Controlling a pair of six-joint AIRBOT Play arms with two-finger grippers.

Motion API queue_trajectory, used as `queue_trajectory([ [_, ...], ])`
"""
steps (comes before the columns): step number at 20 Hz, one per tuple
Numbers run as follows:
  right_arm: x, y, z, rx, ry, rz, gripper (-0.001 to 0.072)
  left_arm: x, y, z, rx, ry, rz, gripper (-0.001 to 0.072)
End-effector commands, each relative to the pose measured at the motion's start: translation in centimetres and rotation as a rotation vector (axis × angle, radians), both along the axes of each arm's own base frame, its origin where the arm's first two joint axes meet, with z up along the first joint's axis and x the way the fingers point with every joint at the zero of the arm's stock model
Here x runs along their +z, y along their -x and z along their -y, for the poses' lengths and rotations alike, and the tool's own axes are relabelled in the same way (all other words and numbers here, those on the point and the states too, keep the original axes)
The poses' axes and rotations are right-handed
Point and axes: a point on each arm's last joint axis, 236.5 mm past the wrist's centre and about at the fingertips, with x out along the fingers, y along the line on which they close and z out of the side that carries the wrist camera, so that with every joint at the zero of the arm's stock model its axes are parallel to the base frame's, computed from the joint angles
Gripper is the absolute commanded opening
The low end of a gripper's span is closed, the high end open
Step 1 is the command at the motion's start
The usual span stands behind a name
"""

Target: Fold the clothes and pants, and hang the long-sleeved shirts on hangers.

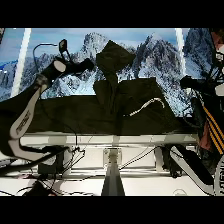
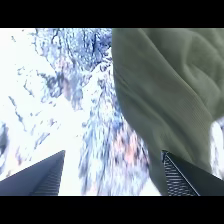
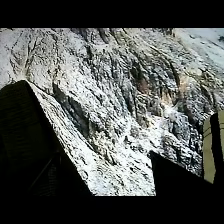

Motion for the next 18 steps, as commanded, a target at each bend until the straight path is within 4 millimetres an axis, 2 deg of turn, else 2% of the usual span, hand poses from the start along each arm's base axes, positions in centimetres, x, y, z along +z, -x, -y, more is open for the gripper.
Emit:
queue_trajectory([
  [1, 0.1, -0.1, 0.1, -0.002, 0.001, 0.003, 0.0626, -2.6, -2.3, 3.2, -0.004, 0.051, -0.024, 0.0712],
  [5, 0.1, -0.1, 0.1, -0.003, 0.003, 0.007, 0.0626, -4.1, -3.5, 7.1, -0.046, 0.056, -0.009, 0.0693],
  [6, 0.1, -0.2, 0.1, -0.004, 0.004, 0.009, 0.0626, -4.0, -4.0, 7.7, -0.04, 0.053, 0.017, 0.0629],
  [8, 0.1, -0.2, 0.2, -0.004, 0.005, 0.009, 0.0626, -3.0, -5.3, 7.7, 0.003, 0.045, 0.094, 0.0332],
  [9, 0.1, -0.2, 0.2, -0.004, 0.005, 0.009, 0.0626, -2.3, -6.1, 7.4, 0.027, 0.043, 0.13, 0.0207],
  [10, 0.2, -0.2, 0.2, -0.003, 0.007, 0.009, 0.0626, -1.5, -6.6, 7.1, 0.046, 0.043, 0.16, 0.0012],
  [11, 0.1, -0.1, 0.3, -0.002, 0.013, 0.007, 0.0626, -0.5, -7.1, 6.5, 0.049, 0.033, 0.189, 0.0015],
  [13, 0.1, -0.1, 0.7, 0.0, 0.036, 0.006, 0.0625, 2.6, -7.7, 5.0, 0.012, -0.036, 0.269, 0.0015],
  [14, 0.2, -0.2, 0.9, -0.001, 0.048, 0.01, 0.0625, 5.1, -7.9, 4.0, -0.014, -0.087, 0.328, 0.0015],
  [16, -0.1, -0.1, 1.3, -0.003, 0.063, -0.002, 0.0626, 11.1, -7.8, 2.0, -0.051, -0.18, 0.454, 0.0015],
  [18, -1.2, -0.1, 1.5, -0.027, 0.047, -0.032, 0.0626, 17.6, -6.5, -0.4, -0.083, -0.282, 0.565, 0.0014],
])
